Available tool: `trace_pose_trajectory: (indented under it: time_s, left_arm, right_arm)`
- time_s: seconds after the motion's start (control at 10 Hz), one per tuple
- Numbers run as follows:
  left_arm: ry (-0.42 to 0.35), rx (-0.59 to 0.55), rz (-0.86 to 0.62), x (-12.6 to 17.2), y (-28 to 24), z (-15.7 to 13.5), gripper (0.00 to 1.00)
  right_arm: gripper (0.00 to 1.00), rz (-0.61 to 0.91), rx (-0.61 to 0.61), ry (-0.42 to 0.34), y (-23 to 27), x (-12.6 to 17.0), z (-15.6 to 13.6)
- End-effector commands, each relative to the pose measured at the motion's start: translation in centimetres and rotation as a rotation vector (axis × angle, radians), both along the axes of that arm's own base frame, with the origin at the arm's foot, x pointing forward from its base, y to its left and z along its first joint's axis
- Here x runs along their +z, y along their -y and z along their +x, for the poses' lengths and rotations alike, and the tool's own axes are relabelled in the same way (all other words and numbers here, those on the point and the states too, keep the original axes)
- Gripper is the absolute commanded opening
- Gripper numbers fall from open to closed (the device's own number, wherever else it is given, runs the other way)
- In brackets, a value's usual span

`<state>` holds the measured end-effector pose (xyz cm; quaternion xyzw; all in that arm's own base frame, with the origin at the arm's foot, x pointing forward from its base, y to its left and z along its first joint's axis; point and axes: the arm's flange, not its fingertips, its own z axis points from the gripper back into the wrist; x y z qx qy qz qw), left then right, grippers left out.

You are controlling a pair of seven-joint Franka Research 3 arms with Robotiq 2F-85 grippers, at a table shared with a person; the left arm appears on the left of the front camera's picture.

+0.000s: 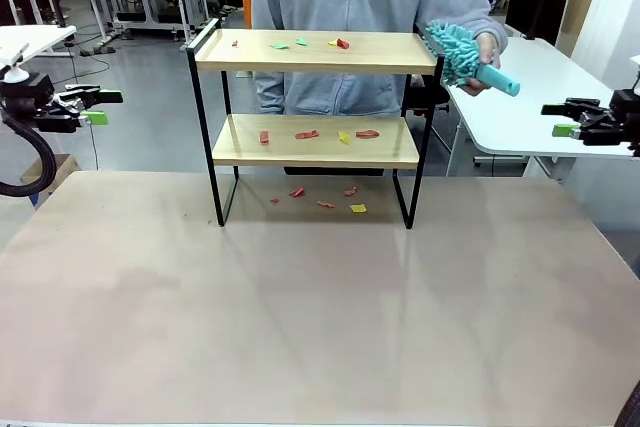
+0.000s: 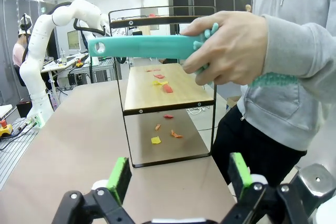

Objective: Clean the shelf.
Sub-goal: Pick up the Duster handed by the human.

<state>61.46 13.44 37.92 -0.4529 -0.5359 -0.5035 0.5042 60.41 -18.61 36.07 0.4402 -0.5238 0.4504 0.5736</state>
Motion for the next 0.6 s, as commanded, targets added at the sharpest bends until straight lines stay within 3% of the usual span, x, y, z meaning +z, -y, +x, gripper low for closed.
trace_pose_trajectory:
  time_s: [0.0,0.4,0.5]
  left_arm:
    - [0.016,-0.003,0.007,0.3,-0.1,0.0,1.00]
    - [0.016,-0.003,0.007,0.3,-0.1,0.0,1.00]
    - [0.016,-0.003,0.007,0.3,-0.1,0.0,1.00]
  right_arm:
    - [1.00,-0.004,-0.005,0.004,0.0,0.2,0.1]
    - [1.00,0.000,0.000,0.000,0.0,0.0,0.0]
    - [1.00,-0.060,-0.086,-0.030,0.4,3.7,-0.9]
